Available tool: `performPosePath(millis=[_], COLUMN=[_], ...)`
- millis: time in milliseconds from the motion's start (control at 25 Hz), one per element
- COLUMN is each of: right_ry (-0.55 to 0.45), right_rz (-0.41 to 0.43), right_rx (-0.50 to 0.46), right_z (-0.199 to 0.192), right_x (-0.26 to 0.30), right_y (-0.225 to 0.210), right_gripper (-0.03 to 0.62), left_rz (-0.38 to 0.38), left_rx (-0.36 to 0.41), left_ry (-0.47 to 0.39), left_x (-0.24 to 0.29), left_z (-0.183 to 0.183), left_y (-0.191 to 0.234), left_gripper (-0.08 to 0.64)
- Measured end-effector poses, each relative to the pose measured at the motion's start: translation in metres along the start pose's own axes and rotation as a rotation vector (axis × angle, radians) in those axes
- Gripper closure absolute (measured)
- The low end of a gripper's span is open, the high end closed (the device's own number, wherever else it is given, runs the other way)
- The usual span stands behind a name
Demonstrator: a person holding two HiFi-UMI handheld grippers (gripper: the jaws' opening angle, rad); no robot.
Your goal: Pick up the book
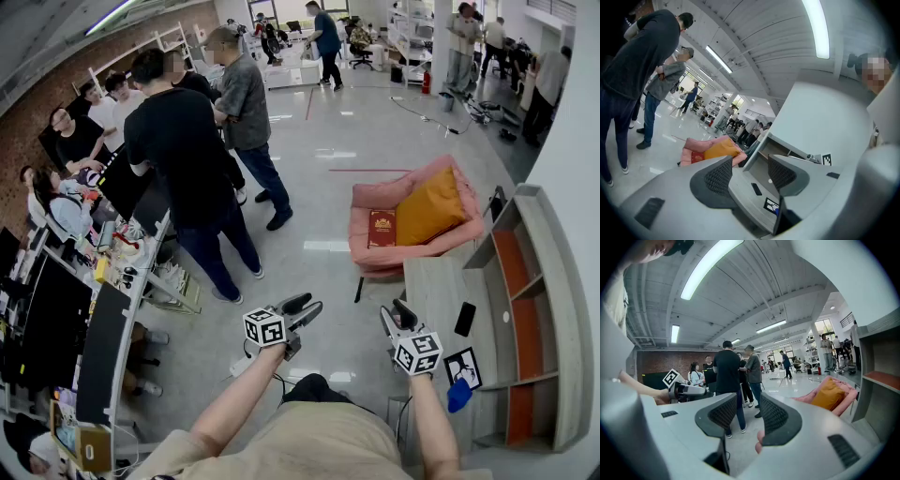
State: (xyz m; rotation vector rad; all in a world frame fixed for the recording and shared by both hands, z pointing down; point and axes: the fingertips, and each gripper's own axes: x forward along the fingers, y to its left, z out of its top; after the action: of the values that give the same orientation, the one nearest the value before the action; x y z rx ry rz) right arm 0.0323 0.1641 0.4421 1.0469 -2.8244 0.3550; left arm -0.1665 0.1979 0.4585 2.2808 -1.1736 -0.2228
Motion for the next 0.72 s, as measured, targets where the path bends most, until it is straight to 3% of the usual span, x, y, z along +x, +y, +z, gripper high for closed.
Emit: performPosePath(millis=[400,560,720], right_ry=[0.007,-0.008,0.032], right_rz=[0.020,0.091,0.144], right_rx=[0.013,0.137,0.216], right_z=[-0.003,-0.006,-0.016], right_x=[0.003,0.000,-0.002], right_y=[0.018,0.018,0.025], right_gripper=[0.434,0.422,0.357], left_rz=[0.018,0.017,0.023], left_rx=[-0.027,-0.027,-0.026], left_ry=[-0.021,-0.029,-0.023], left_x=[-0.017,-0.014,-0.017], left_z=[-0.002,-0.002,0.000], left_y=[0.013,0.012,0.011], left_gripper=[0.314,0.314,0.314])
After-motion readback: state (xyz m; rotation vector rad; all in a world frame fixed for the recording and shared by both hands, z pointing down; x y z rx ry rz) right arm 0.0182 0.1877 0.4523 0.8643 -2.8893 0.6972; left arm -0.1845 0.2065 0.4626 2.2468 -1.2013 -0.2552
